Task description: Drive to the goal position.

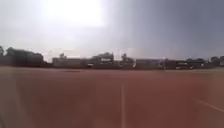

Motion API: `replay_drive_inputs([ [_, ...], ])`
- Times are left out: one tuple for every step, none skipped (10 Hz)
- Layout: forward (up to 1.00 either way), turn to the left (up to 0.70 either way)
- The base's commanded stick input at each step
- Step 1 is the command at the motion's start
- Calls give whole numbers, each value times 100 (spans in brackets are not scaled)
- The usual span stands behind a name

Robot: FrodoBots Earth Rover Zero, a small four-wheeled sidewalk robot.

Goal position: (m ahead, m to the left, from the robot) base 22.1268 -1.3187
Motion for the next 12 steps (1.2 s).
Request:
replay_drive_inputs([
  [70,0],
  [70,0],
  [70,0],
  [70,0],
  [70,0],
  [70,0],
  [70,0],
  [70,0],
  [70,0],
  [70,0],
  [70,0],
  [70,0],
])
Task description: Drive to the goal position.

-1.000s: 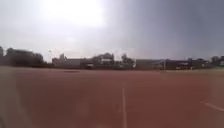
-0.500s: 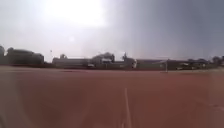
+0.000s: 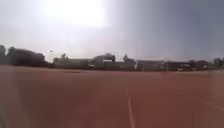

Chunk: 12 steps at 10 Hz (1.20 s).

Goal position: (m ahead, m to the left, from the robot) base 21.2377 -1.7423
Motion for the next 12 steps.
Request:
replay_drive_inputs([
  [70,0],
  [70,0],
  [70,0],
  [70,0],
  [70,0],
  [70,0],
  [70,0],
  [70,0],
  [70,0],
  [70,0],
  [70,0],
  [70,0],
])
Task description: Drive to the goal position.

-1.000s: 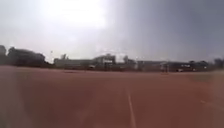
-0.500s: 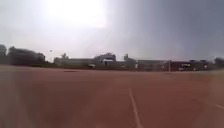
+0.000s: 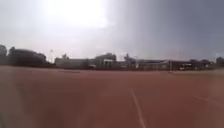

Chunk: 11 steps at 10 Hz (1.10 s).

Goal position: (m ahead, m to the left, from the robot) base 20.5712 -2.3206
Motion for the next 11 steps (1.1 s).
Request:
replay_drive_inputs([
  [70,0],
  [70,0],
  [70,0],
  [70,0],
  [70,0],
  [70,0],
  [70,0],
  [70,0],
  [70,0],
  [70,0],
  [70,0],
])
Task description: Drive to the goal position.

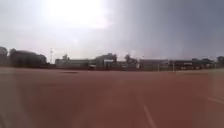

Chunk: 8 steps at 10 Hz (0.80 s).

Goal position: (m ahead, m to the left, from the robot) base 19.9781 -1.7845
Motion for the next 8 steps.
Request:
replay_drive_inputs([
  [70,0],
  [70,0],
  [70,0],
  [70,0],
  [70,0],
  [70,0],
  [70,0],
  [70,0],
])
